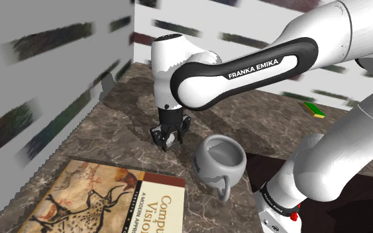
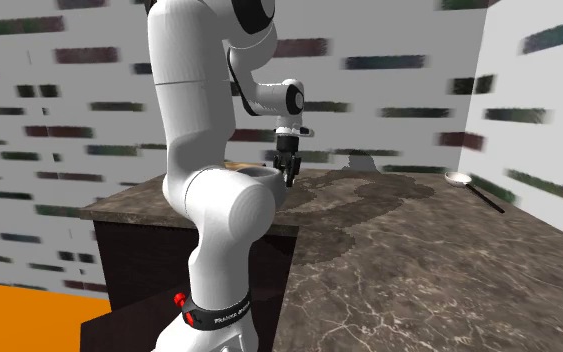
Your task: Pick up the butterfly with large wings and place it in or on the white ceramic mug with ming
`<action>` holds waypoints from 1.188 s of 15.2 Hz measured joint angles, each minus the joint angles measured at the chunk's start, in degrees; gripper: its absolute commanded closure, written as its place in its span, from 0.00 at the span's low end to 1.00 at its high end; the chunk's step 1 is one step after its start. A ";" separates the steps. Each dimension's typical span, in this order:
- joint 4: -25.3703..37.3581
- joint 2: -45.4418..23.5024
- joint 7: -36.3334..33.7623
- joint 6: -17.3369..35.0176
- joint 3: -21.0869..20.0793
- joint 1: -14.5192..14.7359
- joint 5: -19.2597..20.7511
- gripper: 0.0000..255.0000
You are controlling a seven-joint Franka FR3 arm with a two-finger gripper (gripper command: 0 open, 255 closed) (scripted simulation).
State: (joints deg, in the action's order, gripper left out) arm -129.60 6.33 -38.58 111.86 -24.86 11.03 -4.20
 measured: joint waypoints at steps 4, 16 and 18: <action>0.00 0.01 0.00 -0.01 0.00 0.00 0.00 1.00; 5.52 3.28 0.78 -8.54 0.65 -0.09 -0.91 1.00; 6.42 3.85 0.91 -9.99 0.78 -0.11 -1.05 1.00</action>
State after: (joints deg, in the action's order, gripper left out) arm -123.18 10.18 -37.67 101.87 -24.08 10.91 -5.25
